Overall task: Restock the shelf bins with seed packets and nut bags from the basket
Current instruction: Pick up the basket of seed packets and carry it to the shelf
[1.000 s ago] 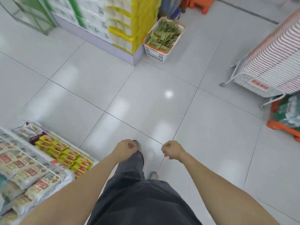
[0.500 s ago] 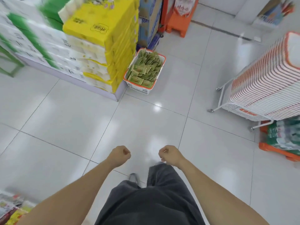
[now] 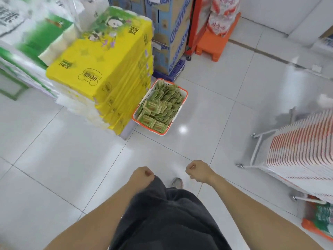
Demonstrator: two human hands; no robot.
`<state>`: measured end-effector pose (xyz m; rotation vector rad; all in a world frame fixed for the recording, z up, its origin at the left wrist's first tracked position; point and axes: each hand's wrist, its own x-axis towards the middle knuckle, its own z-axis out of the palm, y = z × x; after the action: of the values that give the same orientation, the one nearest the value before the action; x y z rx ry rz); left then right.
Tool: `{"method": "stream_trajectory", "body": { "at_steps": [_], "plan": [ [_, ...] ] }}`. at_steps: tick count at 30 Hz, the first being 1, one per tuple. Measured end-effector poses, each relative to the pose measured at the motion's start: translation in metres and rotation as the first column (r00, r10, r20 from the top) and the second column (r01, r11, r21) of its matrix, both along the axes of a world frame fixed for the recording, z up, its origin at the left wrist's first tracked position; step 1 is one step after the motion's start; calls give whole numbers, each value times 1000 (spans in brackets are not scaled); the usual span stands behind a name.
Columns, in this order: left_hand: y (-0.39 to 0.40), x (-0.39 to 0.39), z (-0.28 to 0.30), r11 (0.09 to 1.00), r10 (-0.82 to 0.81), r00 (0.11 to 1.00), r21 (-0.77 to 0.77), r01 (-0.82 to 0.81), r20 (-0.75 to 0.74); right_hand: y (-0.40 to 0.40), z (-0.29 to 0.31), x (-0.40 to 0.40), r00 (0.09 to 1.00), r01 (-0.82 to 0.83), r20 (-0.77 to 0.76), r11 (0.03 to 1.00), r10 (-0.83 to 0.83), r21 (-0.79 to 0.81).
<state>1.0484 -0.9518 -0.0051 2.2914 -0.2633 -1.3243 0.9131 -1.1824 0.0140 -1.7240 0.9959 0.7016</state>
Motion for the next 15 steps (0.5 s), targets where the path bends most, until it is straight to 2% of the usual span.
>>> {"method": "stream_trajectory", "body": {
  "at_steps": [3,9,15],
  "plan": [
    [-48,32,-6,991,130,991,23,-130,-1,-69,2,49,999,-48,-6,999,48,-10],
    [-130,99,-44,959,275,961,83,-271,-37,-181,-15,163,979,-202,-32,979,201,-40],
    [-190,149,-67,868,496,865,47,-494,-74,-271,-27,272,940,-327,-104,945,326,15]
  ]
}}
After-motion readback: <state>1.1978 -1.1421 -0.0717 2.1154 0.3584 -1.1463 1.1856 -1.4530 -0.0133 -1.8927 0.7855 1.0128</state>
